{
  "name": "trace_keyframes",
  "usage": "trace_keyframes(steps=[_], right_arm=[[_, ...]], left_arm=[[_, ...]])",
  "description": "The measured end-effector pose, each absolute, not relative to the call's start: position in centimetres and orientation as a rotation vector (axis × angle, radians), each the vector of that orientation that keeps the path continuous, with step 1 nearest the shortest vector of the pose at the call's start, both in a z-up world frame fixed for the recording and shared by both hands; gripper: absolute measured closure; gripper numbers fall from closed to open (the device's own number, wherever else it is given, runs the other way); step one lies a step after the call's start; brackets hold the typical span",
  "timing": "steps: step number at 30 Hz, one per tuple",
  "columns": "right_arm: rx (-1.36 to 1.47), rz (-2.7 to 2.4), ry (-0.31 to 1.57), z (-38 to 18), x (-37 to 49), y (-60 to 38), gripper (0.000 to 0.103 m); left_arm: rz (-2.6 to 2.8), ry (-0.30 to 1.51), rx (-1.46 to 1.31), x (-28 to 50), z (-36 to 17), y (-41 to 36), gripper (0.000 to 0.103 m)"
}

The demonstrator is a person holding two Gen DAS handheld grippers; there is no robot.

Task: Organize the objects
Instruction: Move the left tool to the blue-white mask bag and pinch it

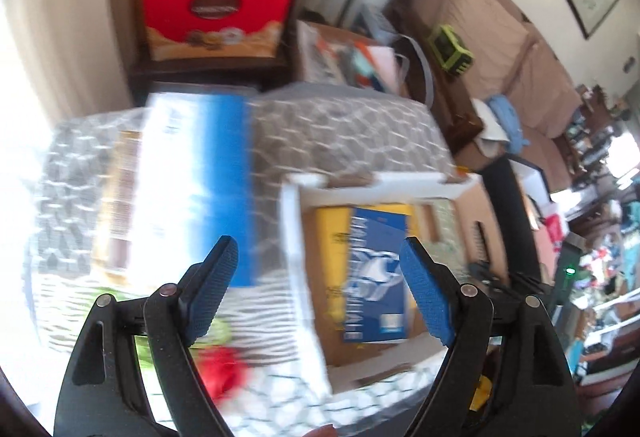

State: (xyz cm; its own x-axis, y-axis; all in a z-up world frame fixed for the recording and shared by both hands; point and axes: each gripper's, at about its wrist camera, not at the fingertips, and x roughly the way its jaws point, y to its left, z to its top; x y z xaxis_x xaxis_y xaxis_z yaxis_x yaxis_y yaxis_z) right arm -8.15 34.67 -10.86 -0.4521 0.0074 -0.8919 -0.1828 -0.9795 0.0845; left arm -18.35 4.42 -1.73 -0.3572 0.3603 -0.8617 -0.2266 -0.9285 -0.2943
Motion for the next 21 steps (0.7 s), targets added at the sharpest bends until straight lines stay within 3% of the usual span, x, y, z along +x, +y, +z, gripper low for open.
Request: trace_keyframes(steps=[9,21], right_arm=[[-1.569,2.576,0.207,-10.8,-8.3,34.3,0.096],[-1.57,2.582,0.127,-10.9,-9.1,32.9,0.096]], left_arm=[[2.445,-0.18,-1.628,-20.8,-4.2,-2.4,0.022],[2.349,-0.226,-1.746,-23.2,-9.0,-2.0,0.022]])
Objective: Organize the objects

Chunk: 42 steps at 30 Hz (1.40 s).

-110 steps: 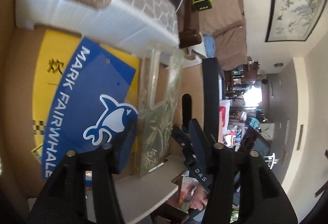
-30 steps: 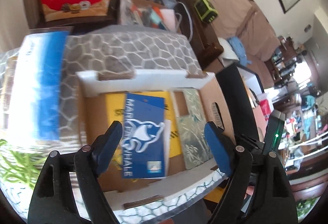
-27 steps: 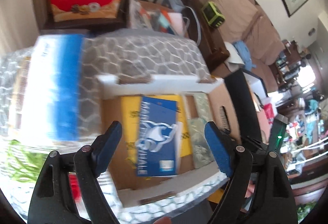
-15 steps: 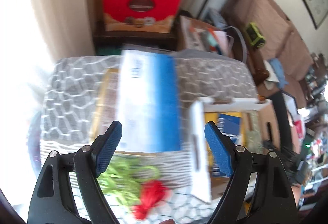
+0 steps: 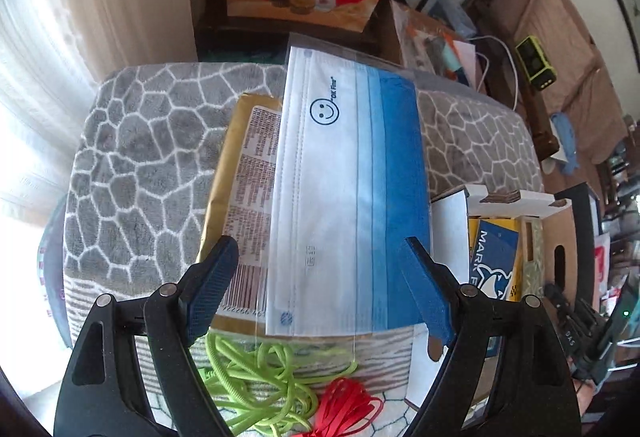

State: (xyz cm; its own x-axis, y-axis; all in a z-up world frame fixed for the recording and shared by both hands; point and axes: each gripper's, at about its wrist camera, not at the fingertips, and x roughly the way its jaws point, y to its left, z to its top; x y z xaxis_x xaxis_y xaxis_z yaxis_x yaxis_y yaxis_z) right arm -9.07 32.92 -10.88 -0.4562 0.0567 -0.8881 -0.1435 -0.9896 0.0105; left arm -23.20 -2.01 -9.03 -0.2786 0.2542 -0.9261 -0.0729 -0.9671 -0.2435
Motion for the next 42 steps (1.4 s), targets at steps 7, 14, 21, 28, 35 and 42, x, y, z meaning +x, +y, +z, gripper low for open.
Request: trace_keyframes(steps=[7,14,21,28,35,42], right_arm=[[-1.573,2.579,0.141,-11.0,-9.3,33.0,0.096],[-1.574,2.578,0.138,-11.2,-9.2,32.9,0.095],[-1.573,2.577,0.137,-11.3,-9.2,32.9,0.095],[-1.575,2.577,0.151,-11.5,-9.1,32.9,0.095],[-1.574,2.579,0.163,-11.5,-9.1,33.1,0.094],[-1.584,2.573,0.17,-11.7,-9.1,33.2,0.094]], left_arm=[[2.363,-0.079,-1.748,-23.5,-9.6,-0.3,0.044],[2.386,-0.18,-1.717,-23.4,-8.9,-1.6,0.095],[2.372,-0.367,-1.566,-22.1,-5.5,-3.8,0.101],[2.31,-0.449,-1.386,-20.5,-0.6,-3.6,0.101],[2.114,-0.401,-1.306,-18.5,1.6,0.8,0.101],[1.964,-0.336,-1.393,-18.6,-2.3,6.7,0.101]])
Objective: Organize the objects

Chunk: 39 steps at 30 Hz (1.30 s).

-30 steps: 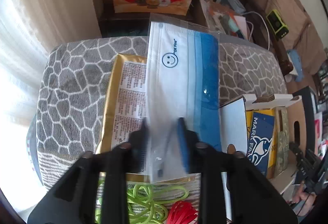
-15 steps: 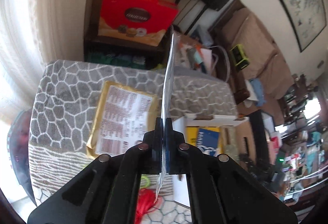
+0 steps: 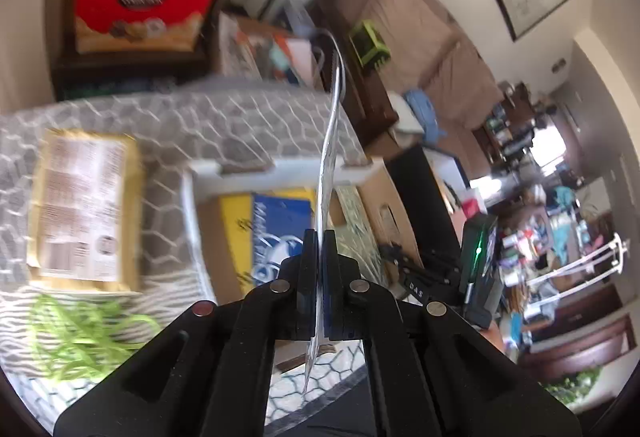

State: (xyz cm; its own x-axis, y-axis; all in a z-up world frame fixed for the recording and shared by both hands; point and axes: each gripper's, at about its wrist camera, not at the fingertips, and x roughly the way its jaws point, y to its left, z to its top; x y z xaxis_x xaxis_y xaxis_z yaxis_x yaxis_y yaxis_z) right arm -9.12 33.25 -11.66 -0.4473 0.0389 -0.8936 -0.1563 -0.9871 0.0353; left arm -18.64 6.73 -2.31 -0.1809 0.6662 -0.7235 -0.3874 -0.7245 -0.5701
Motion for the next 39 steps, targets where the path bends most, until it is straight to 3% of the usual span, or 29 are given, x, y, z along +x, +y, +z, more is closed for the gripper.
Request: trace_keyframes(steps=[4,18,29,39], right_arm=[[-1.588,2.574,0.176,-11.7,-9.2,33.2,0.094],[-1.591,2.574,0.177,-11.7,-9.2,33.3,0.094],[-1.593,2.572,0.181,-11.8,-9.2,33.2,0.094],[-1.593,2.571,0.18,-11.9,-9.2,33.2,0.094]], left_arm=[[1.906,-0.282,-1.426,-18.4,-4.4,9.0,0.101],[2.026,0.185,-1.552,-18.8,-7.6,12.2,0.101],[2.101,0.204,-1.542,-20.9,-7.0,12.9,0.1],[1.931,0.458,-1.425,-19.3,-6.8,17.0,0.1]])
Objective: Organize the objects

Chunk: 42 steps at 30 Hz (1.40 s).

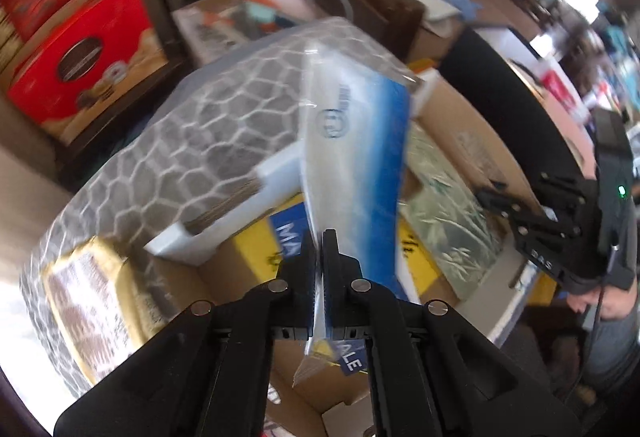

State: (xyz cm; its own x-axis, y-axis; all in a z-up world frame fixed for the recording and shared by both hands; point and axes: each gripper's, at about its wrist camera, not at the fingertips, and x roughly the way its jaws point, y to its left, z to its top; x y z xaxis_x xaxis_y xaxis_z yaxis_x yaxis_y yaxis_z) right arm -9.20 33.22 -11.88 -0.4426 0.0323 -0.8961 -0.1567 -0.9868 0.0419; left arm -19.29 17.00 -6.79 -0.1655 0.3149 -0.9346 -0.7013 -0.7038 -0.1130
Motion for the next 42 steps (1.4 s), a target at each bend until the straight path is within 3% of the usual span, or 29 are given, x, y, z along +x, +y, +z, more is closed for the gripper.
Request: trace_keyframes(steps=[4,11,26,38,42], right_arm=[[-1.594,2.571,0.18,-11.9,-9.2,33.2,0.093],[-1.596,2.573,0.179,-12.0,-9.1,33.2,0.093],[-1.596,2.572,0.178,-12.1,-9.1,33.3,0.093],[-1.597,2.572,0.177,-12.4,-8.9,33.5,0.093],[-1.598,2.57,0.168,-12.3,-8.8,33.4,0.092]], left_arm=[[1.902,0.525,-1.396,-18.5,-6.7,18.1,0.1],[1.9,0.405,-1.301,-18.0,-3.3,15.7,0.101],[1.726,0.414,-1.181,-13.1,1.2,17.3,0.101],[1.741,0.527,-1.381,-17.1,-6.4,18.9,0.101],[1.84,0.718,-1.379,-17.7,-8.5,19.7,0.098]])
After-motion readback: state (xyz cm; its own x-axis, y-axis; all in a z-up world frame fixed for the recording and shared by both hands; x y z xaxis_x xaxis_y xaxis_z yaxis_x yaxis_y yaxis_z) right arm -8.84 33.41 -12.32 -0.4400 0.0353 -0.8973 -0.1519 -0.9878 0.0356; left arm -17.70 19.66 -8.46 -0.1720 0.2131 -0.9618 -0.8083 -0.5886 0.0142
